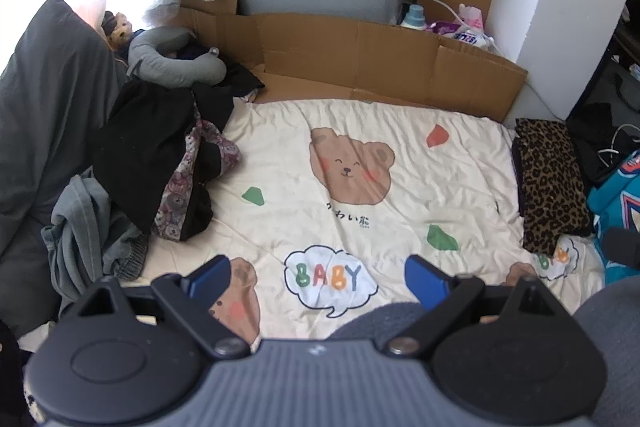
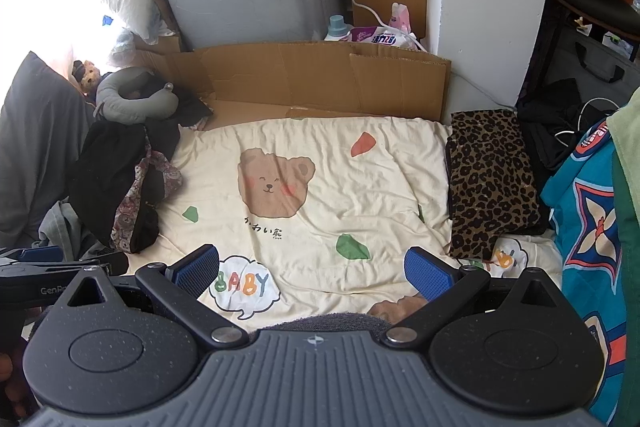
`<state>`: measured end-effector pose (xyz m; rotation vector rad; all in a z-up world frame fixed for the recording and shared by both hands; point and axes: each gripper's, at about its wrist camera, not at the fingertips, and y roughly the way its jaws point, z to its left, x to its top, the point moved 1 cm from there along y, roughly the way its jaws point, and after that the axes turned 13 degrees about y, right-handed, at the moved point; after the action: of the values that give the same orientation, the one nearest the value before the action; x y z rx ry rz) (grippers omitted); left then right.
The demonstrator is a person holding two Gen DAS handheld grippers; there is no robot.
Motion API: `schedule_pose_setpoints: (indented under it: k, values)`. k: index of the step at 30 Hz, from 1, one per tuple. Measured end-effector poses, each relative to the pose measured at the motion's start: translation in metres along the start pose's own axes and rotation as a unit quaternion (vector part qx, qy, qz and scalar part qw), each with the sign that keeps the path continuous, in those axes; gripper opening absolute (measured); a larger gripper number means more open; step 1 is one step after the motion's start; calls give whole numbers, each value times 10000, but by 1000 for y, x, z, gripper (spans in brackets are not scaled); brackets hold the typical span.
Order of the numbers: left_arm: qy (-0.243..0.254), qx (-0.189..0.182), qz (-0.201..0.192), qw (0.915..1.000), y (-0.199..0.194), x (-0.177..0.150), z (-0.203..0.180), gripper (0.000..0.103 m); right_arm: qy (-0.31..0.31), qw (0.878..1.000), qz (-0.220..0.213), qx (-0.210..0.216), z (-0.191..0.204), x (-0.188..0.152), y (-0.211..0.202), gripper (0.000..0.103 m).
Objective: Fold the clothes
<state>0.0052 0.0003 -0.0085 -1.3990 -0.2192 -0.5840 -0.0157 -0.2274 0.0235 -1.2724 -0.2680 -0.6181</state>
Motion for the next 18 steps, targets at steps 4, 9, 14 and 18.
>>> schedule_pose_setpoints:
  k: [4,9,14,18]
  values:
    - [30,58,-8,10000,0,4,-4,95,-37,10000,-35,-34,2,-1,0,102]
    - [41,51,-11,10000,0,2,-1,95,-21,10000,-27,4,0,0,0,102]
    - [36,2,3,10000,1,2,0,95,-30,10000,-37,-5,-2,0,0,102]
    - [58,20,-15,10000,0,2,0,95,-13,10000,-34,-3,0,0,0,102]
